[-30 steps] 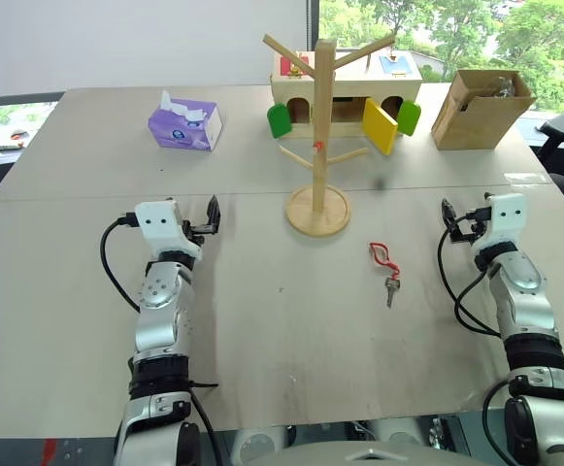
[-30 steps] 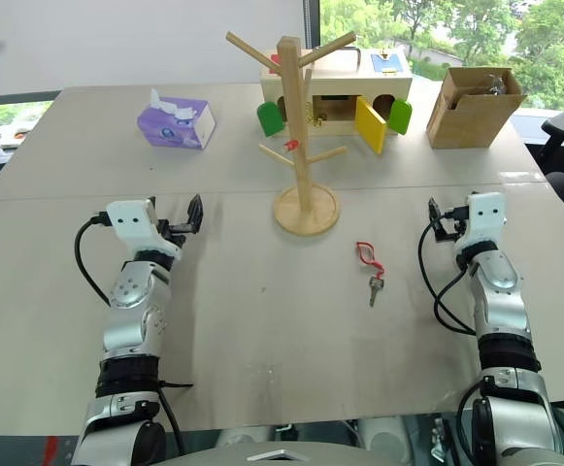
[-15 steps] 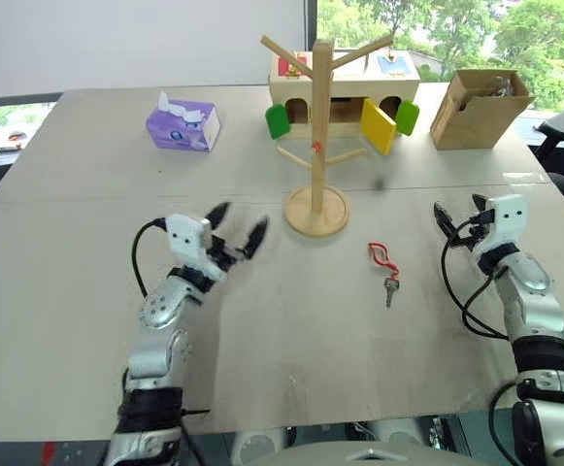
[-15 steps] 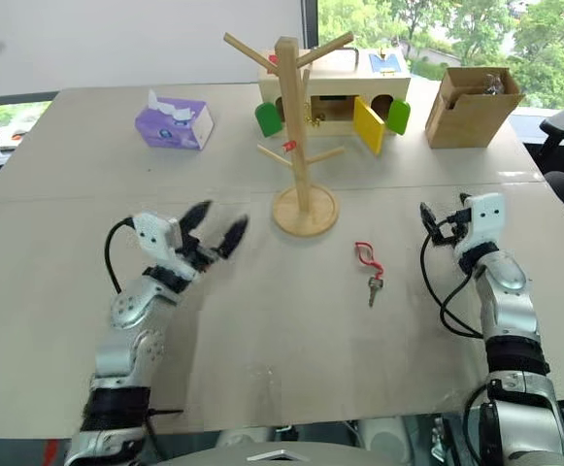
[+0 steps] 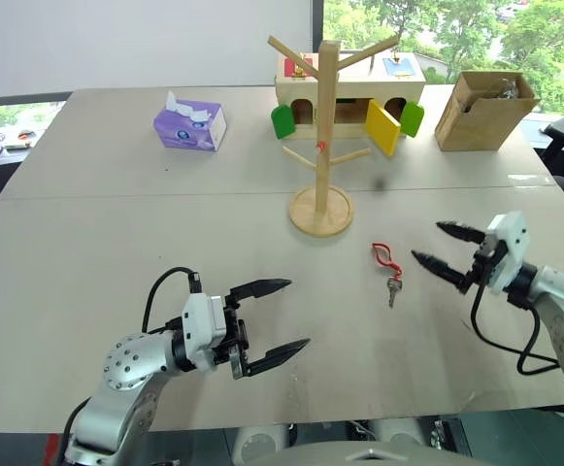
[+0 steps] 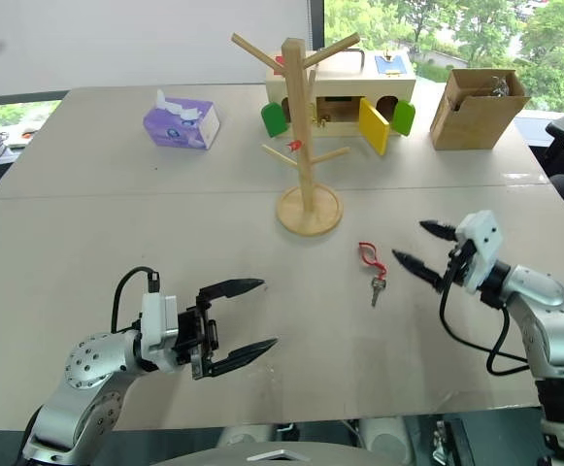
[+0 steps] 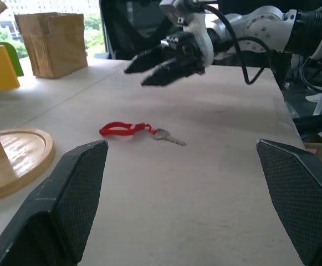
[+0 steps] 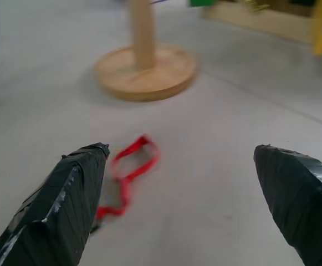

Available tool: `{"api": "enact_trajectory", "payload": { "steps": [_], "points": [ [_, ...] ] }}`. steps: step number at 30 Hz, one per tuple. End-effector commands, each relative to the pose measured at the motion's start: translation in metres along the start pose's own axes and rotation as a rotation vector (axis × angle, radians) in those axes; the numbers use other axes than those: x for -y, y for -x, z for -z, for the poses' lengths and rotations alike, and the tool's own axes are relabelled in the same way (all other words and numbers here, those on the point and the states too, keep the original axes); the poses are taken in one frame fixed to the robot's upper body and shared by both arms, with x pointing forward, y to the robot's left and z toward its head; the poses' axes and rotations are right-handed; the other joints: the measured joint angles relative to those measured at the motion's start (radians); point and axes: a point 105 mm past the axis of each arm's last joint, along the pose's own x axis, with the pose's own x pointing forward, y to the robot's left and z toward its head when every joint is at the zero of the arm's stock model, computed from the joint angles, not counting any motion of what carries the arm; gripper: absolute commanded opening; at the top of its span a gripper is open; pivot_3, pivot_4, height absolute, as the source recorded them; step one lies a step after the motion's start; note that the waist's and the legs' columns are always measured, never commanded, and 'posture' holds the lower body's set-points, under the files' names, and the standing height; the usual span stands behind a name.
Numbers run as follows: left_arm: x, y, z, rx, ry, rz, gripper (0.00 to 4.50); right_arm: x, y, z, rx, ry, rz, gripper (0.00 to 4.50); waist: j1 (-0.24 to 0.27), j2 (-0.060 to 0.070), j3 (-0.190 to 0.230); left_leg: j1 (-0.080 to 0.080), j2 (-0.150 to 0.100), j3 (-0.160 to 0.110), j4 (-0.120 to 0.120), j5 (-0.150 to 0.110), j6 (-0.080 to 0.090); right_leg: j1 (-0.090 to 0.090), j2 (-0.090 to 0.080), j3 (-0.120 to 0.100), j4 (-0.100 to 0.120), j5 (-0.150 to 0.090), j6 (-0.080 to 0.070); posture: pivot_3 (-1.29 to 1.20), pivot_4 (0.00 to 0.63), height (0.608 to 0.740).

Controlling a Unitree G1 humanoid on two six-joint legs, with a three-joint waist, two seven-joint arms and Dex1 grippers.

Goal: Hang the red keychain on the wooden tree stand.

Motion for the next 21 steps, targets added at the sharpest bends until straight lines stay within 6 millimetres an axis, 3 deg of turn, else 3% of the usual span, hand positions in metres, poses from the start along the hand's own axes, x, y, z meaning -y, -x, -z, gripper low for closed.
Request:
{"api": "enact_trajectory", "payload": {
  "steps": [1, 12, 21],
  "points": [
    [-0.006, -0.001, -0.001, 0.028, -0.03, -0.021, 4.43, -0.01, -0.006, -0.008, -0.006, 0.057, -0.027, 4.5, 0.001, 0.0, 0.0, 0.0, 0.0, 0.0, 0.0, 0.0, 0.0, 0.0, 0.0, 0.0, 0.0, 0.0, 0.0, 0.0, 0.15, 0.74],
    [-0.008, -0.01, 0.006, 0.038, -0.036, -0.033, 4.43, -0.008, -0.025, 0.021, -0.05, 0.037, 0.077, 4.5, 0.012, 0.0, 0.0, 0.0, -0.001, 0.0, 0.0, 0.0, 0.0, 0.0, 0.001, 0.0, 0.0, 0.0, 0.001, 0.0, 0.15, 0.74],
    [-0.014, -0.013, 0.004, 0.047, -0.051, -0.069, 4.43, -0.01, -0.032, 0.032, -0.105, 0.028, 0.078, 4.5, 0.013, 0.0, 0.0, 0.0, 0.0, 0.0, 0.0, 0.0, 0.0, 0.0, 0.001, 0.0, 0.0, 0.001, 0.001, 0.0, 0.15, 0.74]
  ]
}}
